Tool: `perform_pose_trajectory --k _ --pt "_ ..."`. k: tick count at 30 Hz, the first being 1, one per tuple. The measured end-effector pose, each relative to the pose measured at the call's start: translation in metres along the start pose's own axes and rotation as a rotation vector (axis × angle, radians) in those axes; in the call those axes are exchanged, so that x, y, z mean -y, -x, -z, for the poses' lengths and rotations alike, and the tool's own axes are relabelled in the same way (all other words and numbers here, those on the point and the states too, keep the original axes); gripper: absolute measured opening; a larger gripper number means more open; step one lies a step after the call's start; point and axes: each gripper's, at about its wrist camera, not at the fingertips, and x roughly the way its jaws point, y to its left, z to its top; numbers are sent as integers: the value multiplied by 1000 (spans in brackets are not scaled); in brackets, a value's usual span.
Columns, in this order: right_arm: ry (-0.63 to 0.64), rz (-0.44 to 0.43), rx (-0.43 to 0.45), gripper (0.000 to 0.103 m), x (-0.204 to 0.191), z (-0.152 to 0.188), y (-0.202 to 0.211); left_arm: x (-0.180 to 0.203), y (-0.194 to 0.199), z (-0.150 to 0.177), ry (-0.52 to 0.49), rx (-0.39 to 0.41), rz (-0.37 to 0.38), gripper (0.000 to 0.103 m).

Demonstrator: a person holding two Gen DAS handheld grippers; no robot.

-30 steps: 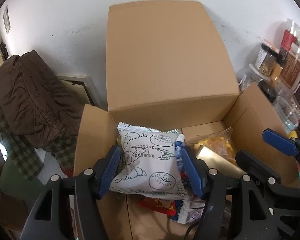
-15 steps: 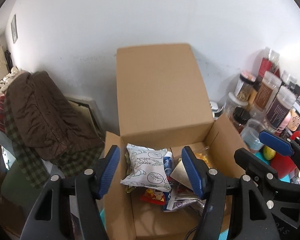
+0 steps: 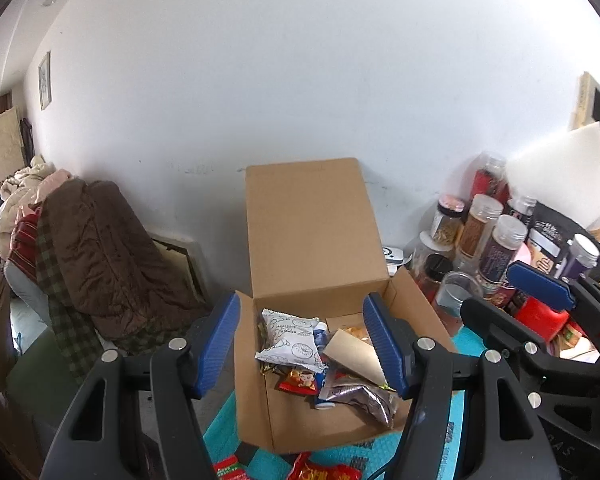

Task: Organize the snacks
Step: 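Open both tools and withdraw them from the box toward the red packets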

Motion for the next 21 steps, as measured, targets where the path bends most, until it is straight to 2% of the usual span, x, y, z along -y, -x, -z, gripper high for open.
perform_pose_trajectory --k 7,10,11,12,14,17,21 --pt "19 4 47 60 -12 5 39 -1 42 11 -6 42 5 64" --pt "21 6 65 64 -17 10 54 -2 58 18 -8 55 5 64" --pt "23 4 72 64 -19 12 60 -3 62 20 -8 59 7 67" --pt "24 3 78 65 -21 14 65 -3 67 23 -9 65 8 76" --pt "26 2 87 69 -24 17 73 -3 79 29 -12 91 7 86" --pt "29 -2 101 71 -29 23 85 -3 97 39 -19 131 -7 88" --pt "31 -5 117 76 -36 33 102 -6 113 52 -22 141 10 89"
